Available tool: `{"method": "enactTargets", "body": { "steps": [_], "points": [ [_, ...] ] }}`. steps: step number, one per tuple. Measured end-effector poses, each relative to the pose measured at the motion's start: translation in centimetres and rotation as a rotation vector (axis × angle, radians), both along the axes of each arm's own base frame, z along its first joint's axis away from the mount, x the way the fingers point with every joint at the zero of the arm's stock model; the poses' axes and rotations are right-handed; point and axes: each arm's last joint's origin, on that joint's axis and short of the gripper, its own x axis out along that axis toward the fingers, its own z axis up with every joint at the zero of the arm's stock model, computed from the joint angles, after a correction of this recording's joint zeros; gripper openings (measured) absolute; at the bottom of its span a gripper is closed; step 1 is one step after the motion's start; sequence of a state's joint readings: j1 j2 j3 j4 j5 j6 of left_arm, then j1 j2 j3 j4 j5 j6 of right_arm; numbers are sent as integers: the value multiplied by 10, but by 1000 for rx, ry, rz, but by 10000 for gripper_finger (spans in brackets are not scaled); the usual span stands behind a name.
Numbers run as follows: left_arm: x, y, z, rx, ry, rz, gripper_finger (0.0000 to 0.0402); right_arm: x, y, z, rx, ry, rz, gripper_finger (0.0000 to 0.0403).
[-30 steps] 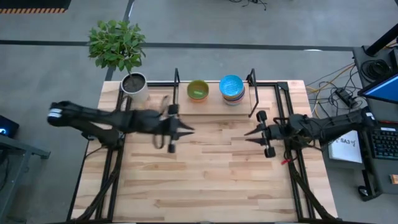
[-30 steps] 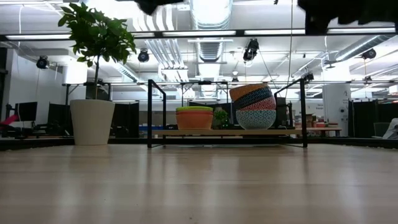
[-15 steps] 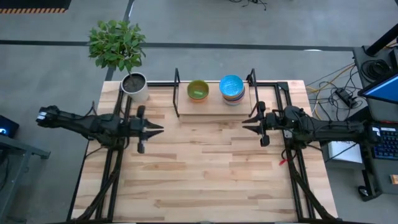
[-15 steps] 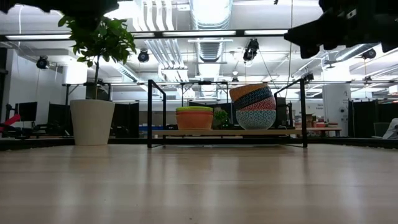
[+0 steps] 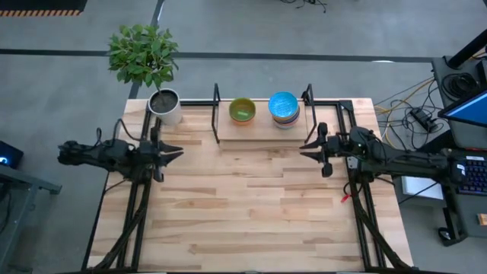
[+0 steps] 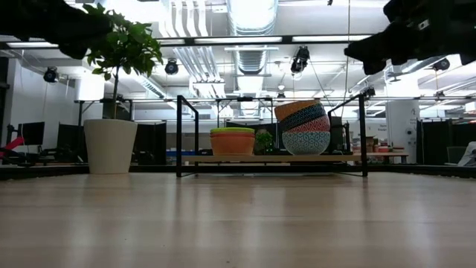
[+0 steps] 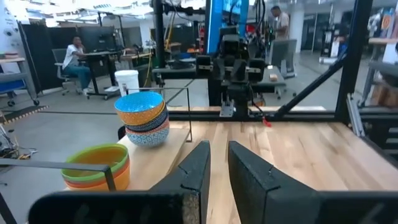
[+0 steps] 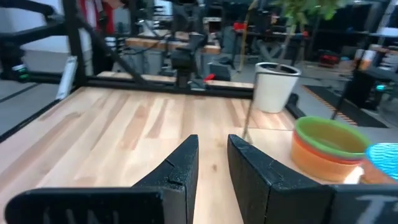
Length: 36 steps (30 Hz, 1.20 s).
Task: Place and stack bowls onto a shelf
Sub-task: Return to Home Position
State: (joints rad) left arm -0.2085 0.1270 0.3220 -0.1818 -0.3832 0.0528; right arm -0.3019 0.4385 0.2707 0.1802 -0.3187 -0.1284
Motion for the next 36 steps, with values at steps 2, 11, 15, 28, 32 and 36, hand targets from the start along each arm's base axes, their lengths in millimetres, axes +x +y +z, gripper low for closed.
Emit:
{"method": "enactTargets", "body": {
  "steps": [2,11,15,28,32,36],
  "points": [
    [-6,1,-3,-15,-19,0,39,-5,2,1,-8,-6,30,75],
    [-7,1,-17,-100,-26,-8,39,-33,14,11,-13,-93,142,75],
    [-5,1,-23,-139,-22,-9,39,-44,19,11,-22,-116,186,75],
    [-2,0,-30,-244,-28,-8,39,-54,23,-5,-14,-174,225,75],
    [-1,0,-30,-238,-21,-7,39,-53,23,-8,-12,-164,238,75],
    [0,0,-30,-237,-14,-6,39,-52,22,-15,-17,-137,230,75]
  ]
}}
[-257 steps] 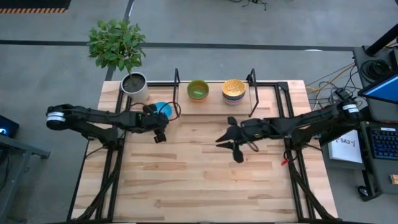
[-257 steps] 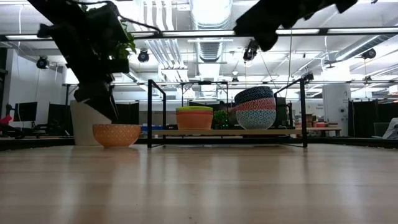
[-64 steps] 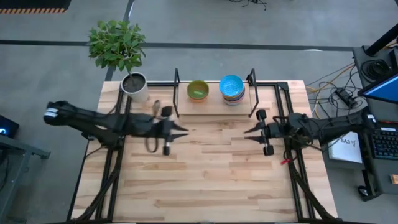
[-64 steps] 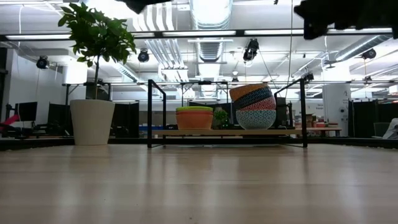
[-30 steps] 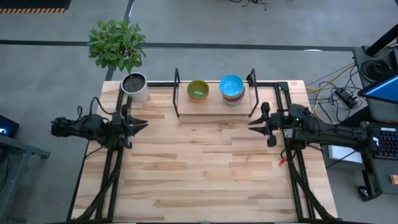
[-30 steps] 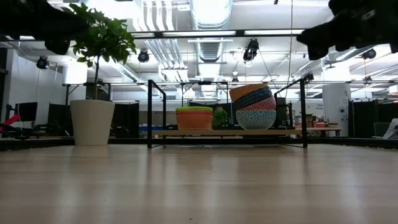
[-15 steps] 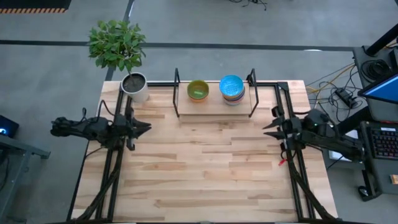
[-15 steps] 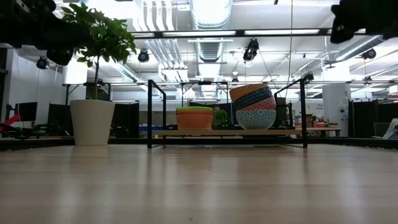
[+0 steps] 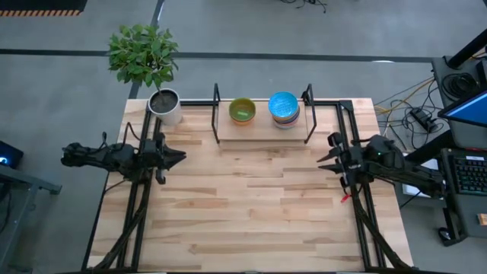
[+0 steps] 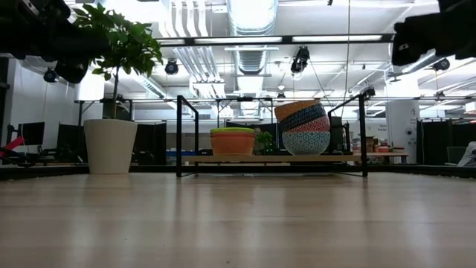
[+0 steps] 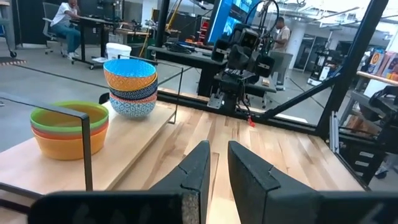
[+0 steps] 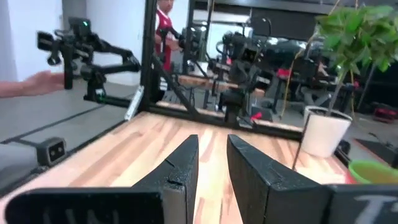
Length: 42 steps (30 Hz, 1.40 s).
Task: Place and stack bowls onto a shelf
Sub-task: Return to Home Position
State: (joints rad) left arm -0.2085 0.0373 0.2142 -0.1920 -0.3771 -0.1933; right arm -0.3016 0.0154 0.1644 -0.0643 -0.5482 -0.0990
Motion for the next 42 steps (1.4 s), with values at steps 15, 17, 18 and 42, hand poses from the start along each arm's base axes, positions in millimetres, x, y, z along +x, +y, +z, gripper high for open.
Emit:
{"method": "enactTargets", "body": {
  "steps": [15,17,18,42],
  "points": [
    [3,-1,-2,6,29,1,39,5,-5,-11,37,80,-132,75],
    [3,-1,-2,7,31,1,39,6,-5,-11,87,90,-129,75],
    [3,-1,-2,7,34,1,39,6,-5,-11,112,94,-128,75],
    [7,-1,-5,15,69,2,39,6,-5,-11,161,104,-126,75]
  ]
}}
